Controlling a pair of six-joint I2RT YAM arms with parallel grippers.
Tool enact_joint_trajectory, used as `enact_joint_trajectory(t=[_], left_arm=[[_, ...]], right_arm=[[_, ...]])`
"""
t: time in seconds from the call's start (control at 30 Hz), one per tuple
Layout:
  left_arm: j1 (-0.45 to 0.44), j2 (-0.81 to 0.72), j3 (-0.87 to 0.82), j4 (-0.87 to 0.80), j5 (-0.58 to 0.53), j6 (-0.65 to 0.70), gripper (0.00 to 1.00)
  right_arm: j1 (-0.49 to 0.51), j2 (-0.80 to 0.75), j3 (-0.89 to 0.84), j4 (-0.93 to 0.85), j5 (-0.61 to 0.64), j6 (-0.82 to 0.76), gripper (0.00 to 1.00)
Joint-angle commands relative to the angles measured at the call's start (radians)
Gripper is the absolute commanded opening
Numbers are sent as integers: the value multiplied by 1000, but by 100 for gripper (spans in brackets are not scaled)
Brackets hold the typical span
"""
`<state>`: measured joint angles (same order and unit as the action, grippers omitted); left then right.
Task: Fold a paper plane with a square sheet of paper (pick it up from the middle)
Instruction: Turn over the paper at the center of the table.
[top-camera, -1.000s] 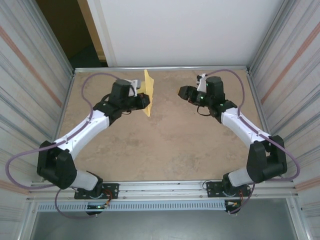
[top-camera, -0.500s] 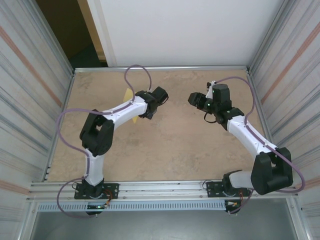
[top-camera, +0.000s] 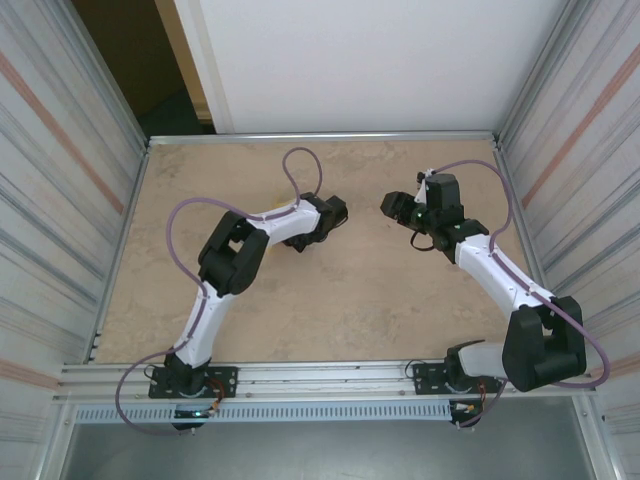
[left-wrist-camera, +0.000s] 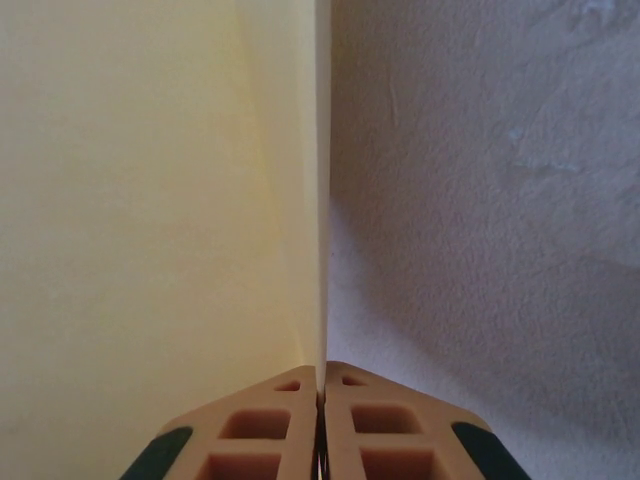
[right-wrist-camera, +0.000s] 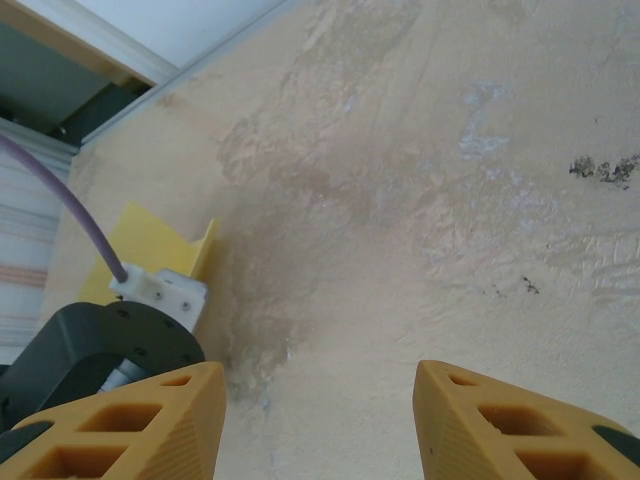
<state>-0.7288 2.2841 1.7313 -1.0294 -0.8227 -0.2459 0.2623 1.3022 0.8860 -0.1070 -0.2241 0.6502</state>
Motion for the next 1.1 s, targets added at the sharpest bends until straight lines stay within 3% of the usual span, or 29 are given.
enact_joint_trajectory(t=[0.0,0.23,0.53,0.7,0.8,0.93,1.07], left_arm=[[-14,29,39,-42,-39,-49,10],[-53,109,102,-113,-70,-90,14],[-75,92,119,-84,71,-120,24],[-90,-4,88,-13,261,-142,31],[-101,-85,23,78,442,-167,32],[-106,-252,-149,269,701,-180,35],[-56,-418,-313,406,820,-201,38]], right_arm=[[-6,8,7,-2,13,2,52],[-6,38,12,1,5,10,52],[-6,37,14,1,4,17,52],[-5,35,7,1,8,21,52],[-5,39,5,3,12,26,52],[-7,48,7,6,6,32,52],[-6,59,11,12,-5,35,52]])
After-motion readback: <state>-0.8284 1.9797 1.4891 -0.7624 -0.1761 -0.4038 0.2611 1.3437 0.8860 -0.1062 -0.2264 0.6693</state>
